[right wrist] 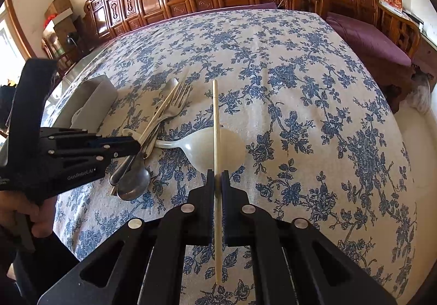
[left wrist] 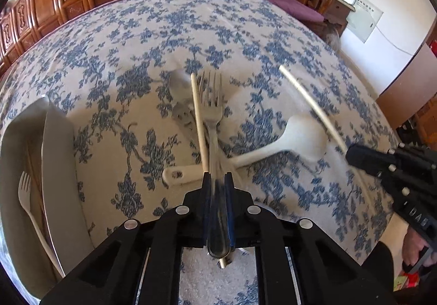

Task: Organize utensils
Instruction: 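Lift the chopstick with the right gripper while the left gripper grasps a metal fork in the pile, then carry the metal fork over the tray with the left gripper while the right holds the chopstick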

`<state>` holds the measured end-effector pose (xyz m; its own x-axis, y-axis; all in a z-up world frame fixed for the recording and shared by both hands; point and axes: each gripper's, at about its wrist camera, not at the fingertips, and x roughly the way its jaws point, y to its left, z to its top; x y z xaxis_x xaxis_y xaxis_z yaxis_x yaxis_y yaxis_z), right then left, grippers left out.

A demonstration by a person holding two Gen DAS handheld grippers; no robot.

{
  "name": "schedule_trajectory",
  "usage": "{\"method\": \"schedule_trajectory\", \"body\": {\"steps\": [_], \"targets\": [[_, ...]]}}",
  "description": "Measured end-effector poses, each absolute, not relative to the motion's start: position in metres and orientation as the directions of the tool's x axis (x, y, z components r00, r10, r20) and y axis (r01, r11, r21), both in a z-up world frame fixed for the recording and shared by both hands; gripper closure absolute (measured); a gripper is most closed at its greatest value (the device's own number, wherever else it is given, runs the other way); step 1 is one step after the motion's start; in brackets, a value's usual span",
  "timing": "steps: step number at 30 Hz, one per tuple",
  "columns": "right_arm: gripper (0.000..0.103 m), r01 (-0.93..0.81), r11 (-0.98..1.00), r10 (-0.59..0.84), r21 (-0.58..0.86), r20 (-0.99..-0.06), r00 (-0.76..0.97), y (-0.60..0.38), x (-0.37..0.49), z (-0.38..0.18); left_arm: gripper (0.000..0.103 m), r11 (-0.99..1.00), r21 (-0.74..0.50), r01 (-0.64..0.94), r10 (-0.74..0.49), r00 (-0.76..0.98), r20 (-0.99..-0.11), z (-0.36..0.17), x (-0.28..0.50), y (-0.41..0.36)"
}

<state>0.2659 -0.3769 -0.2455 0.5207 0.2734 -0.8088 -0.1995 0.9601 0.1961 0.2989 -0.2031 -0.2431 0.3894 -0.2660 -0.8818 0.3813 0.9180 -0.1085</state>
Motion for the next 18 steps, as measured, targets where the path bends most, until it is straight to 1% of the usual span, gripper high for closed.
{"method": "schedule_trajectory", "body": {"steps": [6,18], "targets": [[0.097,-0.196,0.96,0.274,0.199,-0.81,0.519,-0.377,0.266,-0.245,0.094,0.915,-0.085,0.395,-0.255,0.401,-0.88,-0.24,0.309,-0.215],[0.097,-0.192,0.959,0.278,0.206,-0.811,0.516,-0.378,0.266,-0.247,0.094,0.916,-0.023,0.401,-0.196,0.396,-0.897,-0.254,0.337,-0.224]]}}
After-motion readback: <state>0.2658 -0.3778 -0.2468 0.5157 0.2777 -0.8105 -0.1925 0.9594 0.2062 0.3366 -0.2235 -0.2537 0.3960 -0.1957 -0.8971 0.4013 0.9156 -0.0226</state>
